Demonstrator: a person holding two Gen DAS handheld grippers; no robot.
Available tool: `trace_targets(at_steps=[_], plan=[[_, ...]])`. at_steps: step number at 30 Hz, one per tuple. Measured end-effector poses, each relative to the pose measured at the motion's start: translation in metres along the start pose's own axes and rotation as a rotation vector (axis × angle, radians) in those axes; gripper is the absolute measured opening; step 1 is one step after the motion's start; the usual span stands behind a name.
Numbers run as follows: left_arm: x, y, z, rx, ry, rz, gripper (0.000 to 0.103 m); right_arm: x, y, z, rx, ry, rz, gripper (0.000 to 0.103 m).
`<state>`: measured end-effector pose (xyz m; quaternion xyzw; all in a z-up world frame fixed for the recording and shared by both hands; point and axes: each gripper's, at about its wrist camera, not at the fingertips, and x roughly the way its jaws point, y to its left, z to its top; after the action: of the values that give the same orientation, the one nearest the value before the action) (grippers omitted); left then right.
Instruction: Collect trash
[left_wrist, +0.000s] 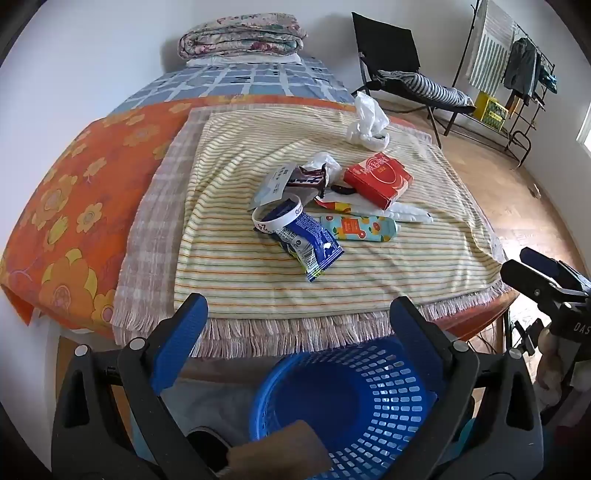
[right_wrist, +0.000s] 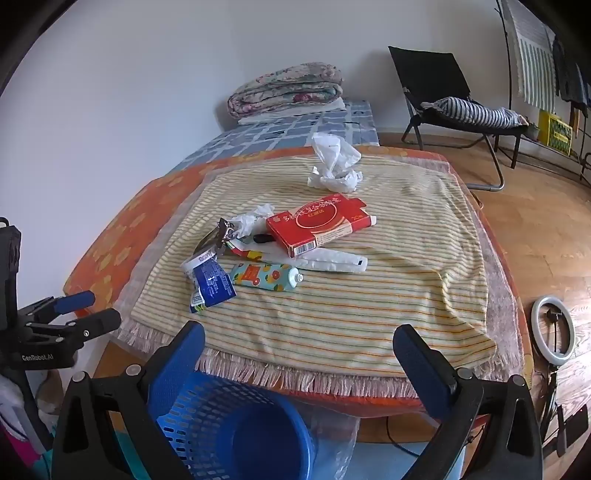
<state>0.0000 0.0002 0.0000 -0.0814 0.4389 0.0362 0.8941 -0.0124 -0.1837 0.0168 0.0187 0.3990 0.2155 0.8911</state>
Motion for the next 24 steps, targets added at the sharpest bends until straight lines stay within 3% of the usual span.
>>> trace_targets(at_steps=[9, 24], plan=[[0.002, 0.007, -0.001, -0.015, 0.009, -0.005, 0.101, 0.004, 0.008, -0.002, -0.061, 0.007, 0.0, 0.103], [0.002, -0.001, 0.0, -0.006, 0.007, -0.01, 0.101, 0.008, 0.007, -0.002, -0.027, 0.017, 0.002, 0.103]])
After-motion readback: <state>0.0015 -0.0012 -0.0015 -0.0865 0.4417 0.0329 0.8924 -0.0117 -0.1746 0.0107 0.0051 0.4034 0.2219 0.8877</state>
